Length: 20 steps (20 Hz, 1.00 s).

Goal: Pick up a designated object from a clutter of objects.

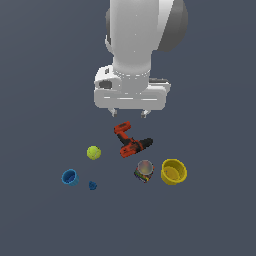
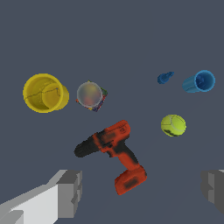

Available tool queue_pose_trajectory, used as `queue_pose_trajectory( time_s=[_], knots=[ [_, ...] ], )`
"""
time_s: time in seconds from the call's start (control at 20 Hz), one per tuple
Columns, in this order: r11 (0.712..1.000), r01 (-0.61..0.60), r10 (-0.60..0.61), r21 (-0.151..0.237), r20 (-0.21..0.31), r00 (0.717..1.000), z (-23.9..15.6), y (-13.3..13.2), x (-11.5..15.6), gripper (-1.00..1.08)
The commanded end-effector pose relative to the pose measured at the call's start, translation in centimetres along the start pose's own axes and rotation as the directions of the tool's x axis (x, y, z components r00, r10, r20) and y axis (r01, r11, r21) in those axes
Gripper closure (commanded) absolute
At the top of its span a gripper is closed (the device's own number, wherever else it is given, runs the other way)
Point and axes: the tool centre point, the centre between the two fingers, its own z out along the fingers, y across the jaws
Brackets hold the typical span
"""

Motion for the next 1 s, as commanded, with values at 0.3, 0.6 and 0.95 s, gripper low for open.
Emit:
queue_pose_trajectory(
  time_s=[0.3, 0.6, 0.95],
  knots=[
    [0.994, -0.111, 0.111, 0.007, -0.001, 0.994, 3.4, -1.5, 2.5, -0.92],
    [0.971, -0.238, 0.238, 0.014, 0.0, 0.971, 7.6, -3.3, 5.1, -0.92],
    [0.923, -0.384, 0.384, 0.021, 0.002, 0.923, 13.2, -5.5, 7.4, -0.92]
  ],
)
